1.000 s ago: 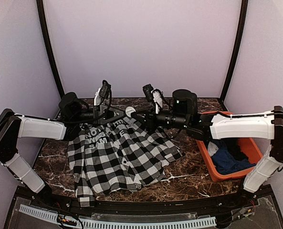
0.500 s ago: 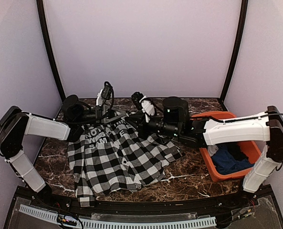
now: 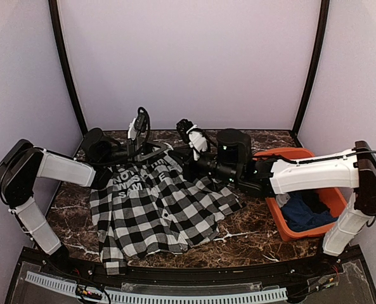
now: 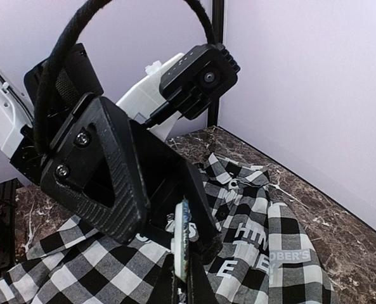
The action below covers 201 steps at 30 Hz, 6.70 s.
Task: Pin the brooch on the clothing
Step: Open the brooch.
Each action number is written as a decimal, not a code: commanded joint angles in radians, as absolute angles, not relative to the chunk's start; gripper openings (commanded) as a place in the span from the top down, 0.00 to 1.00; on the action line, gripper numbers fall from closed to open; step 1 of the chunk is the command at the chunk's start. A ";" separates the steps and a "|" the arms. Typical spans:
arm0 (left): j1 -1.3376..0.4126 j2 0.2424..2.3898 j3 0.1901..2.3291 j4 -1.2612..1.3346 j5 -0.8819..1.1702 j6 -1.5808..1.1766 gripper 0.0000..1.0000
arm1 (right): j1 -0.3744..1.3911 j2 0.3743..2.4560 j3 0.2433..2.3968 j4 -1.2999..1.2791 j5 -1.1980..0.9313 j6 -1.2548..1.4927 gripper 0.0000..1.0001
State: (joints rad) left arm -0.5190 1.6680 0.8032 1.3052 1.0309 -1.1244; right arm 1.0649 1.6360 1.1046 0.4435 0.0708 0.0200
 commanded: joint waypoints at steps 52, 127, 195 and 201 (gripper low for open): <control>-0.481 1.696 0.785 1.510 1.023 -1.218 0.56 | 1.110 1.667 1.153 0.469 0.153 -0.037 1.00; -0.463 1.704 0.781 1.625 1.016 -1.283 0.64 | 1.071 1.623 1.129 0.414 0.106 0.073 1.00; -0.491 1.715 0.794 1.596 1.044 -1.261 0.86 | 1.113 1.696 1.254 0.349 0.123 0.019 1.00; -0.501 1.720 0.806 1.609 1.061 -1.273 0.88 | 1.110 1.704 1.260 0.331 0.156 0.027 1.00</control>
